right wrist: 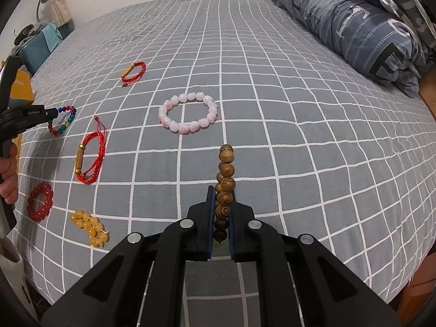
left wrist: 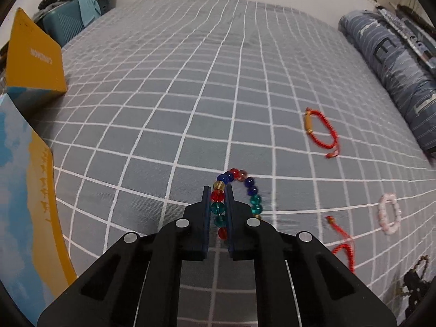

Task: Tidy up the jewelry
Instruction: 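Lift both bracelets and carry them toward the white cardboard box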

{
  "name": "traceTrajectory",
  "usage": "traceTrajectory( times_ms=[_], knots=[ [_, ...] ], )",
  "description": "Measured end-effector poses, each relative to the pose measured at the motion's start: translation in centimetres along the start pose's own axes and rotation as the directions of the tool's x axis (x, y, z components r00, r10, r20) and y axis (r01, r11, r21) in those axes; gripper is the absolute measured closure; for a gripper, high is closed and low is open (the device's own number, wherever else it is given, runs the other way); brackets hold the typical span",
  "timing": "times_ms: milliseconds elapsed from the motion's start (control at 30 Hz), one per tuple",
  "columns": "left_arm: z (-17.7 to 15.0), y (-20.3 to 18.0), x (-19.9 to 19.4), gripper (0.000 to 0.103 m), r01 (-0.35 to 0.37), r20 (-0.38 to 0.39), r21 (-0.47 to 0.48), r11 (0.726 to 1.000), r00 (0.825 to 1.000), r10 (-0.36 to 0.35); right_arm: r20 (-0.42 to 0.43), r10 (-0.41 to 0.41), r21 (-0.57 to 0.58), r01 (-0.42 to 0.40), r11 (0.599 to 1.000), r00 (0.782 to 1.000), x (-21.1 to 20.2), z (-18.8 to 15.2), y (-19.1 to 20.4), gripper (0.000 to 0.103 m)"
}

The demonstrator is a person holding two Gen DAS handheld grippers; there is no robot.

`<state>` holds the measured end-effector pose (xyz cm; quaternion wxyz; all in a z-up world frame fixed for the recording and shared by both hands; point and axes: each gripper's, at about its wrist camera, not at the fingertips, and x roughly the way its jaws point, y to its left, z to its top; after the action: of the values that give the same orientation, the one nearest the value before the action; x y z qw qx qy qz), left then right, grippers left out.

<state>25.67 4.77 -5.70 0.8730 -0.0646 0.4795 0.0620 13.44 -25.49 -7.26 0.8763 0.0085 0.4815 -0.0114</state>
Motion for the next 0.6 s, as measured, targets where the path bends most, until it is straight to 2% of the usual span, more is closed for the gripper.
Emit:
traceTrajectory(
  times_ms=[600],
  knots=[
    [0.5,-1.1,-4.6,0.094,0.042,0.077,0.021,0.999,0.996,-0.044,0.079,0.021,0.019,-0.022,1.0,0.997,-2.1,0.5,0.0,0.096]
  ],
)
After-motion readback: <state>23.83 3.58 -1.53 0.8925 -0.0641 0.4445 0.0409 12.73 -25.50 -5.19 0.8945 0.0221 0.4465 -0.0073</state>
